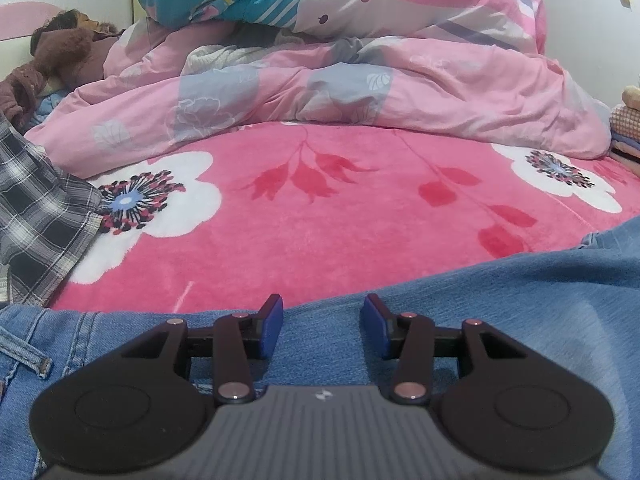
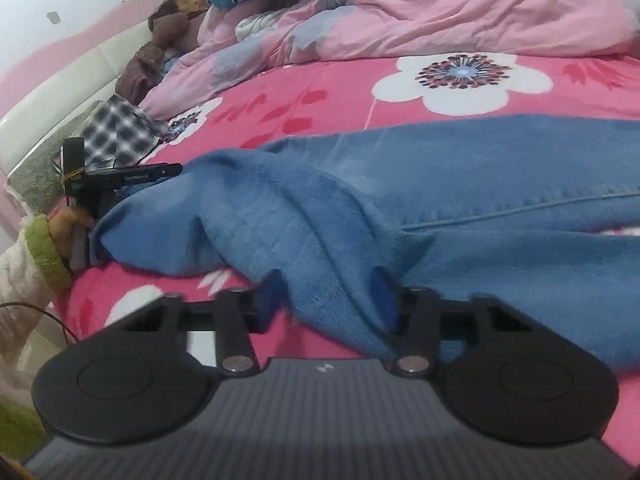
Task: Fold clothes
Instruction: 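Grasp the jeans leg fold with the right gripper and lift it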
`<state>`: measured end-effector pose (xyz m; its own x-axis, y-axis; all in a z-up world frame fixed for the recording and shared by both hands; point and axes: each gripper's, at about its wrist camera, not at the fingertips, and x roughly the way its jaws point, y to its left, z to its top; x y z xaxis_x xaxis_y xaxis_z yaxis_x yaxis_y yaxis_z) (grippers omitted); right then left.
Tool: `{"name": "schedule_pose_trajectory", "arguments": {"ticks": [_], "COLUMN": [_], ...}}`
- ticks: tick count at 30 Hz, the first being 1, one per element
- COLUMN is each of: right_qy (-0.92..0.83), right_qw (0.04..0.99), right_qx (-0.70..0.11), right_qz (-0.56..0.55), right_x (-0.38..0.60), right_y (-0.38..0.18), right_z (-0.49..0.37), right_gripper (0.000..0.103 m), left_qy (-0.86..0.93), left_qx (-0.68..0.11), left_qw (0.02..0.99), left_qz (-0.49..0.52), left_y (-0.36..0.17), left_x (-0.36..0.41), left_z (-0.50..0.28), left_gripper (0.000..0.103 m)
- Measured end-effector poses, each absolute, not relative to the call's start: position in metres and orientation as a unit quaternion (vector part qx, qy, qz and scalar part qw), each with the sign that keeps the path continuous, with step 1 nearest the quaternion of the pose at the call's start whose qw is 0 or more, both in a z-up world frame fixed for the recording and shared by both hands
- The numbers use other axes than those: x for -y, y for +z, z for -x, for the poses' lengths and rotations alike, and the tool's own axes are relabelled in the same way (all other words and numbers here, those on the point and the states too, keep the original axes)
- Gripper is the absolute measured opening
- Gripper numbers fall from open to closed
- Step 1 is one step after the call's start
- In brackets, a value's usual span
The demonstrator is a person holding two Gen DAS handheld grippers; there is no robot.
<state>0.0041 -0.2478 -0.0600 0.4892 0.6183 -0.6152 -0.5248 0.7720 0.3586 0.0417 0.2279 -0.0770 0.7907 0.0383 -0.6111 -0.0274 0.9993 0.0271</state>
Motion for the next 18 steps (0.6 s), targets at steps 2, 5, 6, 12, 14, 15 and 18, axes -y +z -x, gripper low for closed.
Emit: {"name": "schedule_pose_trajectory", "arguments": {"ticks": [2, 5, 6, 12, 14, 15, 18], "right_qy": [0.334, 0.357, 0.365, 0.45, 0.482, 0.497, 0.524], "right_qw": [0.858, 0.846, 0.841, 0.78, 0.753, 0.739, 0.714], "right_qx": [-0.383, -0.386, -0.388, -0.407, -0.418, -0.423, -0.433], "right_qz": [-0.069, -0.09, -0.098, -0.152, -0.162, -0.167, -0.167], "right_x": [0.249, 0.246, 0.244, 0.202, 0.178, 0.165, 0.138], "right_y": [-0.059, -0.059, -0.059, -0.063, -0.069, -0.074, -0.08], "right_z": [0.005, 0.024, 0.031, 0.077, 0.09, 0.097, 0.111], "right_gripper": [0.013, 0.008, 0.008, 0.005, 0.005, 0.006, 0.014], "left_qy": [0.018, 0.02, 0.02, 0.021, 0.021, 0.021, 0.021], "left_qx": [-0.322, -0.321, -0.321, -0.321, -0.321, -0.321, -0.32], "left_qw": [0.946, 0.947, 0.947, 0.947, 0.947, 0.947, 0.947], "left_qz": [-0.01, -0.012, -0.013, -0.015, -0.015, -0.015, -0.016], "left_y": [-0.077, -0.077, -0.077, -0.077, -0.077, -0.077, -0.077], "left_x": [-0.227, -0.226, -0.226, -0.226, -0.226, -0.226, -0.226], "left_z": [-0.041, -0.041, -0.041, -0.041, -0.041, -0.041, -0.041], "left_gripper": [0.047, 0.047, 0.047, 0.047, 0.047, 0.047, 0.047]}}
